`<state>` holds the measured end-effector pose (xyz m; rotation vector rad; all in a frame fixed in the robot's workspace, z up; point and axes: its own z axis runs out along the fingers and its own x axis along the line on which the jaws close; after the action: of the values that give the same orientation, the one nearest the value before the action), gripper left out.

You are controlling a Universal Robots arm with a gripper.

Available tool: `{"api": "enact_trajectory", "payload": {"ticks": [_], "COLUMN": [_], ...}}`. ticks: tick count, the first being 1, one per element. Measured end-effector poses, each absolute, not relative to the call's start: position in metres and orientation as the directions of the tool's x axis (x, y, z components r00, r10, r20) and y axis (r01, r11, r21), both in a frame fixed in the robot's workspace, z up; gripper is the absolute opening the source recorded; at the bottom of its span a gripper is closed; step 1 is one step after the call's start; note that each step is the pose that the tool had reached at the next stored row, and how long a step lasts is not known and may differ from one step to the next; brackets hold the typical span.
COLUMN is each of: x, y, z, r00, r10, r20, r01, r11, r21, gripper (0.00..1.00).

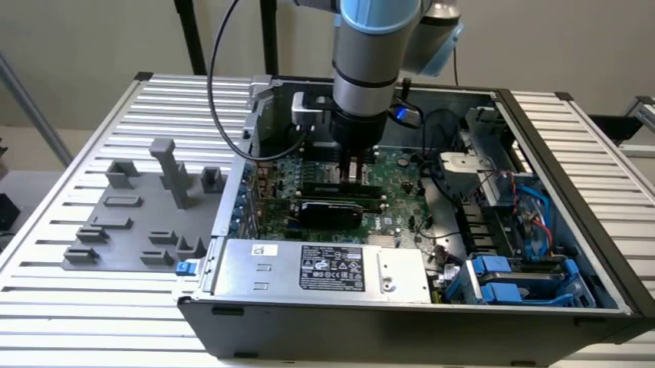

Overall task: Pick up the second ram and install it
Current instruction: 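Press down the second ram until it locks into place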

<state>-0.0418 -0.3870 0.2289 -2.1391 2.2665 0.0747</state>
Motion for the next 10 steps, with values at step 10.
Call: {"api": "enact_trajectory", "payload": {"ticks": [10], "x": [-0.0422], "y": [-0.3871], "z": [0.2277], "r00": [-0.055], "r10": [-0.997], "r20": [-0.051], "r01": [-0.998], "r11": [0.054], "r21": [0.015], "gripper": [0.00]}}
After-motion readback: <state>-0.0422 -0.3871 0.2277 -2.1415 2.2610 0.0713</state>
